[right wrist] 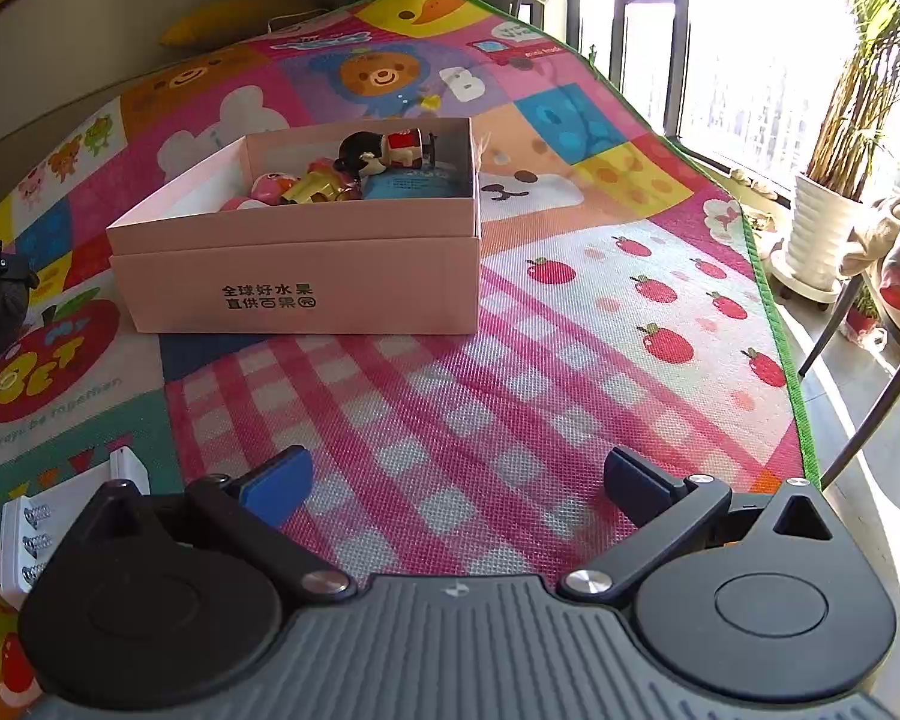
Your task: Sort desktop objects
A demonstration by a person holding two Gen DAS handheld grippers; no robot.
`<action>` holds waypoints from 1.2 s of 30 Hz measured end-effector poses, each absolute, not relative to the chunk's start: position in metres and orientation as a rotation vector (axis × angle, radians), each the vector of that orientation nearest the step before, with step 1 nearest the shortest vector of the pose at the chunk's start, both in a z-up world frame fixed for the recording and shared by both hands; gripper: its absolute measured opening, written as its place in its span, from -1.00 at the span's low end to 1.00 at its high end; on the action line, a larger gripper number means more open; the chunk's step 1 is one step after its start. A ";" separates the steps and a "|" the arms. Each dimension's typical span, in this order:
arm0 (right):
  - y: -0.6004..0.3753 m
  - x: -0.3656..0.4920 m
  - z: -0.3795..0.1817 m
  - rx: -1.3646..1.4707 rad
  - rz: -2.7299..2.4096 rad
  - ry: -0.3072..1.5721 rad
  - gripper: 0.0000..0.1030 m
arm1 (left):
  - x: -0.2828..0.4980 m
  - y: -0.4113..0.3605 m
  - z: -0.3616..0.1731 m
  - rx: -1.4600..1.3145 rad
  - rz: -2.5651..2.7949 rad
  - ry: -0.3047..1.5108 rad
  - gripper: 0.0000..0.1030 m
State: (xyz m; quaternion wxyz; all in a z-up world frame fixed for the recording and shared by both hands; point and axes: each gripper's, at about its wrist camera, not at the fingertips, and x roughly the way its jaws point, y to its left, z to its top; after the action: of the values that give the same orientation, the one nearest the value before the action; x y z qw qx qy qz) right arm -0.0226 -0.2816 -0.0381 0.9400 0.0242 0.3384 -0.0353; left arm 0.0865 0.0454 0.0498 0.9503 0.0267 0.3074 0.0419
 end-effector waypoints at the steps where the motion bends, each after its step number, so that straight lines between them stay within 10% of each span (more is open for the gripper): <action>1: -0.282 -0.023 -0.038 0.050 -0.072 0.690 1.00 | 0.078 0.043 0.054 0.075 0.070 0.616 0.29; 9: -0.285 -0.024 -0.037 0.062 -0.064 0.678 1.00 | -0.004 0.001 0.090 0.327 -0.138 0.550 -0.06; 14: -0.286 -0.025 -0.038 0.069 -0.060 0.670 1.00 | -0.035 -0.011 0.091 0.331 -0.216 0.546 0.21; 18: -0.286 -0.025 -0.038 0.070 -0.058 0.669 1.00 | -0.037 -0.007 0.083 0.300 -0.180 0.513 0.88; 36: -0.281 -0.023 -0.038 0.042 -0.072 0.682 1.00 | 0.062 0.026 0.041 0.002 0.078 0.573 0.96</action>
State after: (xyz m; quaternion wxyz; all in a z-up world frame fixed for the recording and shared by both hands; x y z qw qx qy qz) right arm -0.0226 -0.2812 -0.0384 0.9416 0.0208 0.3342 -0.0351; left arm 0.0621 0.0265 0.0405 0.9585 0.0009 0.2826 0.0384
